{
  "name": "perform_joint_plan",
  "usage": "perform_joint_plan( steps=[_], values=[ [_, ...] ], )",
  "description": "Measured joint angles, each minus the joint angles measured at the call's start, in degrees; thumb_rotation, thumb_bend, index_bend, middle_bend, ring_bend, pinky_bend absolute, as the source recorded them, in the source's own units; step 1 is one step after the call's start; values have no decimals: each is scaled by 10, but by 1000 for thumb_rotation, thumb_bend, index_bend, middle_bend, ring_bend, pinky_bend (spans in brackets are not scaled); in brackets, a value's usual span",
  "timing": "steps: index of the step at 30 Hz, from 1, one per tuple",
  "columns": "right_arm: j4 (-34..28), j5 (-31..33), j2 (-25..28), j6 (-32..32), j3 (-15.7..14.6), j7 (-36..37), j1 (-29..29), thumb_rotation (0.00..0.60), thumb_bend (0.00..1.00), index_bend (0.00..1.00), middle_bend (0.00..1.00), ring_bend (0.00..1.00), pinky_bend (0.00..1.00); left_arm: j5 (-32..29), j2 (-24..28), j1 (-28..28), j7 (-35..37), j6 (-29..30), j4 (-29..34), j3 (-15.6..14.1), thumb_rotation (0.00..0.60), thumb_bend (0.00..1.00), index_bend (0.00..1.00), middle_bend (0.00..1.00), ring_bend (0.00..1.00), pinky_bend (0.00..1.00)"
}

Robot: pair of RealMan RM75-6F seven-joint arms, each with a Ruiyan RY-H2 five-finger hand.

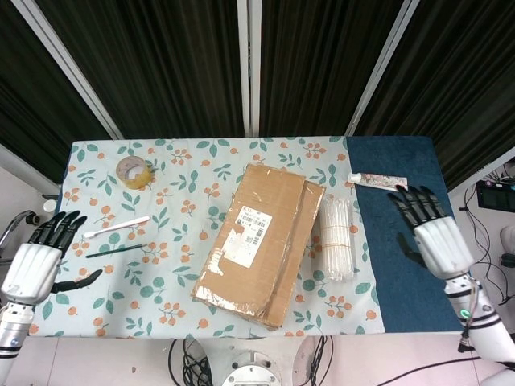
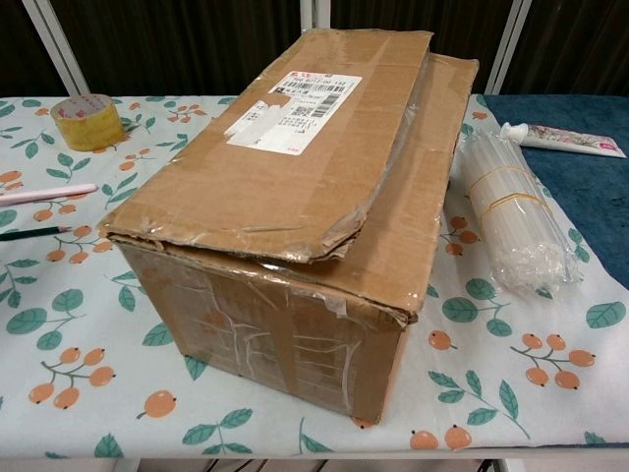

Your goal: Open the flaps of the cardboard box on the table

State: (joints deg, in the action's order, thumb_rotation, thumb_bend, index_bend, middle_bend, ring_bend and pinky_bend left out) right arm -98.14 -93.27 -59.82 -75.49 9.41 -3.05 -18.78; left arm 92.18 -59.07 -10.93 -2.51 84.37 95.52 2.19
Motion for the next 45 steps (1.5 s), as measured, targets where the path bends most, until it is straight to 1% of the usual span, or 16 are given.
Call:
perform_joint_plan(
  steps=[1,3,4,6,8,11,14,24,29,33,36,39,43,45],
  values=[
    [-11,-1,-1,16,4,-14,-13,600,280,0,0,0,0,-2,0,3,2,3,-2,-1,179,123,91,70,58,186],
    [-34,-1,-5,55,13,-50,-45,600,165,0,0,0,0,-4,0,7,7,7,-6,-2,178,123,91,70,58,186],
    [-41,0,-8,70,16,-66,-58,600,130,0,0,0,0,-5,0,10,10,8,-9,-3,178,124,91,70,58,186],
    [-53,6,-20,104,24,-104,-87,600,27,0,0,0,0,-7,0,12,14,11,-14,-4,181,123,91,70,58,186],
    [-60,16,-40,133,32,-138,-116,600,1,0,0,0,0,-8,0,15,19,13,-19,-5,182,123,91,70,58,186],
    [-63,29,-73,156,40,-168,-148,600,0,0,0,0,0,-9,-2,17,25,16,-26,-5,181,124,92,70,58,186],
    [-63,46,-100,169,45,-182,-167,600,0,0,0,0,0,-11,-3,19,29,17,-31,-5,182,123,91,70,58,186],
    [-46,70,-140,177,43,-194,-196,600,1,0,0,0,0,-13,0,21,41,19,-41,-3,179,124,91,70,58,186],
    [-26,77,-165,179,41,-198,-211,600,20,0,0,0,0,-14,-1,24,42,22,-42,-3,182,123,91,70,58,186],
    [-8,75,-189,168,42,-194,-218,600,51,0,0,0,0,-18,0,28,43,25,-42,-3,181,124,91,70,58,186],
    [13,66,-211,150,44,-187,-223,600,121,0,0,0,0,-21,1,31,45,29,-41,-2,181,125,91,70,58,186],
    [34,54,-231,133,46,-173,-231,600,165,0,0,0,0,-22,3,33,48,30,-41,-2,180,124,91,70,58,186],
    [41,47,-242,121,61,-168,-245,600,176,0,0,0,0,-20,6,34,55,26,-43,-6,204,124,91,70,58,187],
    [42,50,-247,120,75,-173,-256,600,176,0,0,0,0,-18,6,34,56,25,-44,-7,205,124,91,70,58,187]
  ],
)
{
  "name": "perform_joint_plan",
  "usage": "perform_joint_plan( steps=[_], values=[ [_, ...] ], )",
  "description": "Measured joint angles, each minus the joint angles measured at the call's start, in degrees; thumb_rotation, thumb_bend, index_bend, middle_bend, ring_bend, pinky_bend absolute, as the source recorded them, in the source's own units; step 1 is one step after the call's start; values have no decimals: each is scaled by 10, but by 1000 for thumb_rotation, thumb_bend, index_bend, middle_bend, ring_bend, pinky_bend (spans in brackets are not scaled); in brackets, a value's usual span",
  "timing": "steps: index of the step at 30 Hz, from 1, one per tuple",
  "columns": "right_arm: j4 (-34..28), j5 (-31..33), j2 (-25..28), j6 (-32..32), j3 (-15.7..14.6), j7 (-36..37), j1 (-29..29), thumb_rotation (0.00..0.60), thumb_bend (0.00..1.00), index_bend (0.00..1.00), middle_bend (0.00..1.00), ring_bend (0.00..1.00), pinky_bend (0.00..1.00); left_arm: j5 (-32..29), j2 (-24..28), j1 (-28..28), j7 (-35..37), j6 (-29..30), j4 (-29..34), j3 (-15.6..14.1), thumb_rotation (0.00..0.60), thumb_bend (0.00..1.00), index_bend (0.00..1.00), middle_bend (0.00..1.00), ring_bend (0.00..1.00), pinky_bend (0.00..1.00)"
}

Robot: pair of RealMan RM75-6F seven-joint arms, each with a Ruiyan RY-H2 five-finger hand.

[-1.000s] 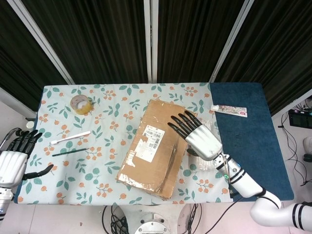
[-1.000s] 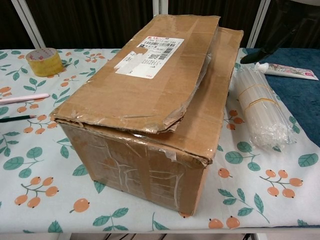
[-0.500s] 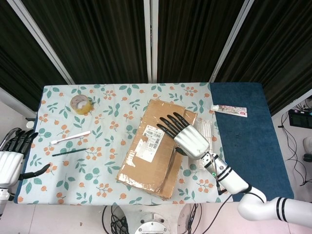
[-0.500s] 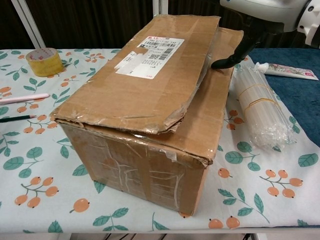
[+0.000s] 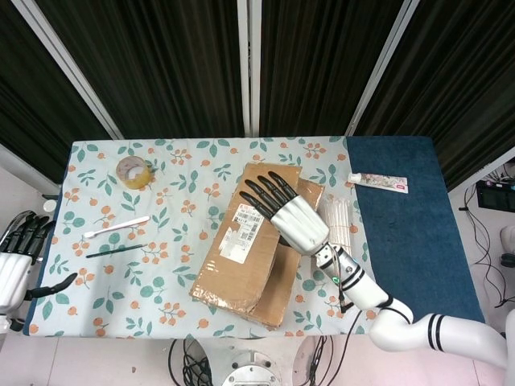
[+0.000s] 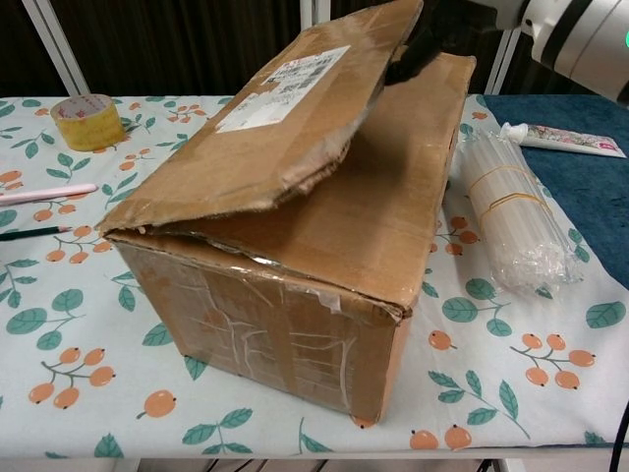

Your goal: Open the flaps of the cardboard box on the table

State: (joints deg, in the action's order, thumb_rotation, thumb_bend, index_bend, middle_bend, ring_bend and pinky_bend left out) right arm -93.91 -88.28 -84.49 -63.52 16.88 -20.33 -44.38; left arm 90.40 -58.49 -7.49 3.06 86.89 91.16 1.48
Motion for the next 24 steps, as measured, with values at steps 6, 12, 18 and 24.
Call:
perform_joint_plan(
  steps=[6,12,18,24],
  values=[
    [5,33,-19,20,44,-34,-49,600,176,0,0,0,0,0,1,5,1,9,-1,1,215,124,91,70,58,187],
    [29,94,-55,48,87,-81,-110,600,176,0,0,0,0,-10,8,15,10,18,-7,3,220,124,91,70,58,187],
    [84,120,-113,45,118,-99,-170,600,176,0,0,0,0,-14,11,17,15,13,-11,3,218,124,91,70,58,187],
    [131,119,-160,11,135,-73,-209,600,176,0,0,0,0,-21,13,18,18,8,-13,3,222,124,91,70,58,187]
  ],
)
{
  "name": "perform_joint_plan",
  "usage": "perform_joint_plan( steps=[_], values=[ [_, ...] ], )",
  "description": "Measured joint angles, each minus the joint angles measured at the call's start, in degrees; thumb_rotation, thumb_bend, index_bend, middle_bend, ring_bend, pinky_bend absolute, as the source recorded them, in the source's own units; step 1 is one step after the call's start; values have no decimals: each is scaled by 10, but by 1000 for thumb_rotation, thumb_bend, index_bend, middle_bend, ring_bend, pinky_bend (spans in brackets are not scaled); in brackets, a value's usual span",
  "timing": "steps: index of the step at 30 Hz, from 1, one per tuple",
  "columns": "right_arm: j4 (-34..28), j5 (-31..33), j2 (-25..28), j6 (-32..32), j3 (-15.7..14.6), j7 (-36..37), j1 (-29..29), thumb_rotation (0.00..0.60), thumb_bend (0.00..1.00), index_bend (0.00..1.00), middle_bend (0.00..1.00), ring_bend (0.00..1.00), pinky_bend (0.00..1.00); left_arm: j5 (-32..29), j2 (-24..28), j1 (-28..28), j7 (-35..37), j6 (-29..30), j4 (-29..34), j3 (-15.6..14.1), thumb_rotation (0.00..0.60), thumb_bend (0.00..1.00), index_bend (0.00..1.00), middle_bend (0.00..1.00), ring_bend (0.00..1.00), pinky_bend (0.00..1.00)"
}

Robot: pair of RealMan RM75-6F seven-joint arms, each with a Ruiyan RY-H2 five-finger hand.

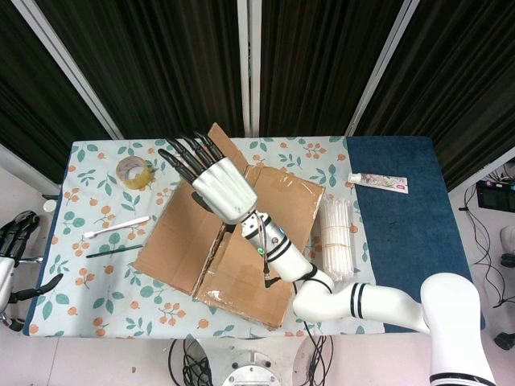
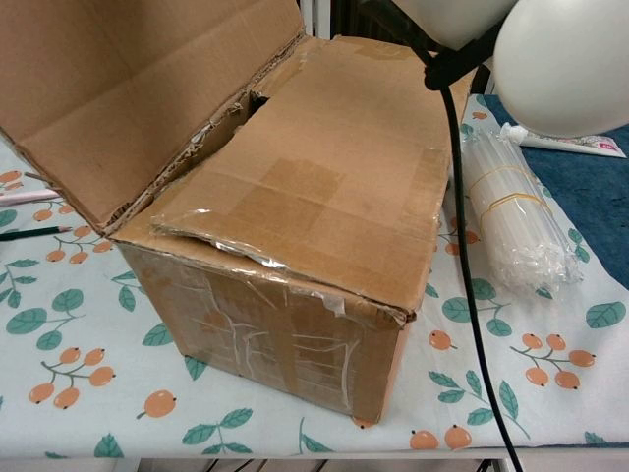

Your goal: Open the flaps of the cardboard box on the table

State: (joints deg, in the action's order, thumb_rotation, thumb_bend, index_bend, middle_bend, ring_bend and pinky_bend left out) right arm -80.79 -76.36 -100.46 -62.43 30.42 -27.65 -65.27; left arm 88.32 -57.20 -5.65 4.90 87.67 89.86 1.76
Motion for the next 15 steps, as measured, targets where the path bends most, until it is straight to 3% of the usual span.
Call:
perform_joint_plan(
  steps=[2,4,7,9,11,15],
  values=[
    [-3,-5,3,-5,-7,2,2,600,188,0,0,0,0,-2,0,1,3,-1,-2,1,221,124,91,70,58,187],
    [-9,-13,9,-9,-14,12,6,600,284,0,0,0,0,-2,0,1,5,-2,-4,1,221,124,91,70,58,187],
    [-30,-29,29,-11,-32,48,19,600,559,13,27,0,0,0,-2,0,6,-4,-6,0,222,124,91,70,58,187],
    [-55,-39,56,-7,-48,80,30,600,755,126,97,0,0,2,-3,-1,6,-6,-6,0,222,124,91,70,58,187],
    [-87,-42,90,7,-65,103,41,600,881,292,192,0,0,4,-5,-3,6,-8,-6,0,222,124,91,70,58,187],
    [-148,-36,167,62,-96,115,56,600,948,481,332,0,0,7,-9,-8,4,-12,-6,1,222,124,91,70,58,187]
  ],
)
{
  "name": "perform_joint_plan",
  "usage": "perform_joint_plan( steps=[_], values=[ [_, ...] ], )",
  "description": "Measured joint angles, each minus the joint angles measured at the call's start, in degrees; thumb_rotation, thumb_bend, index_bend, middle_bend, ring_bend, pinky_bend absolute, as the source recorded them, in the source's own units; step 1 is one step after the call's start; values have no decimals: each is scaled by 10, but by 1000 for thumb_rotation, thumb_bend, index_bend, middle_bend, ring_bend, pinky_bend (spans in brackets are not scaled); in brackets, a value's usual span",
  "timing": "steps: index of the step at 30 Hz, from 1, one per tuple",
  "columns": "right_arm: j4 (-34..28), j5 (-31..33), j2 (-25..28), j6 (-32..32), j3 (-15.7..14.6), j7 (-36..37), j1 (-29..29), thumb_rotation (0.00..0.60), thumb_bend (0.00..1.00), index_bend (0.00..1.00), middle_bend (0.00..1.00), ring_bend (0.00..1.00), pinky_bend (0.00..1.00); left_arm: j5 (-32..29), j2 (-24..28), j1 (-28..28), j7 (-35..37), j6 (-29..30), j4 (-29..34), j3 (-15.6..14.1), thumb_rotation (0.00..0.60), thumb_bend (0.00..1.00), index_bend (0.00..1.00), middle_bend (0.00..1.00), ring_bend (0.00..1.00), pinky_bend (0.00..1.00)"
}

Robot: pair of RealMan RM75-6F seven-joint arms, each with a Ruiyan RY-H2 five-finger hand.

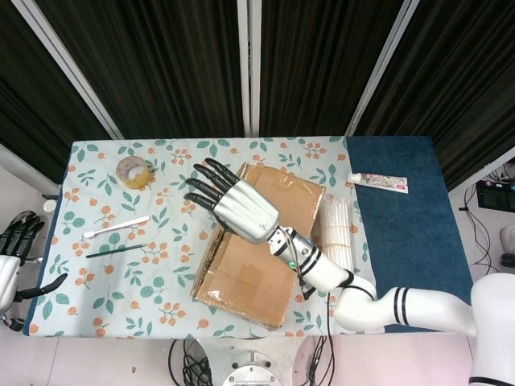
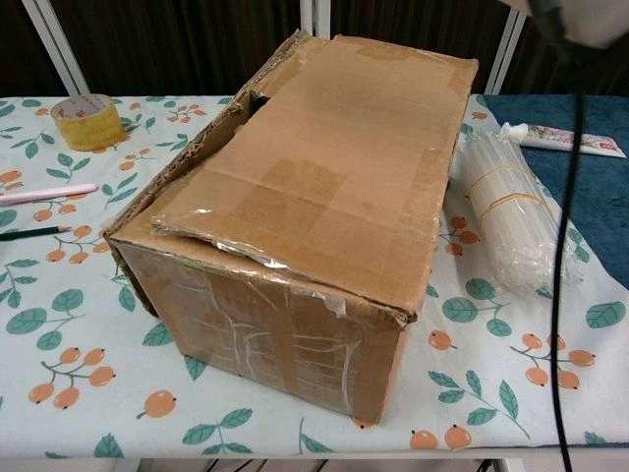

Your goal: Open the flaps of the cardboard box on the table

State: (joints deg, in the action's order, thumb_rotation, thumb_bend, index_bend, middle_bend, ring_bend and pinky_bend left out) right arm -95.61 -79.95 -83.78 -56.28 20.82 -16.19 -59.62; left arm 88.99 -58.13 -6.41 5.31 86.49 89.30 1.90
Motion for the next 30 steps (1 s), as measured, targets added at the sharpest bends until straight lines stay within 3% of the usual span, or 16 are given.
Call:
perform_joint_plan(
  steps=[5,8,20,30],
  values=[
    [-69,31,90,90,-39,1,9,600,955,502,340,0,0,2,-4,-2,-2,-4,0,0,225,124,91,70,58,187],
    [-89,46,113,117,-61,4,11,600,956,484,337,0,0,0,-6,-2,-2,-5,-1,-1,224,124,91,70,58,187],
    [-65,-4,89,126,-84,72,5,600,995,319,277,0,0,-2,-5,1,0,-3,-5,-1,224,124,91,70,58,186],
    [-51,-2,69,143,-94,64,-12,600,1000,296,268,0,0,-2,-4,5,6,1,-10,-2,224,124,91,70,58,187]
  ],
)
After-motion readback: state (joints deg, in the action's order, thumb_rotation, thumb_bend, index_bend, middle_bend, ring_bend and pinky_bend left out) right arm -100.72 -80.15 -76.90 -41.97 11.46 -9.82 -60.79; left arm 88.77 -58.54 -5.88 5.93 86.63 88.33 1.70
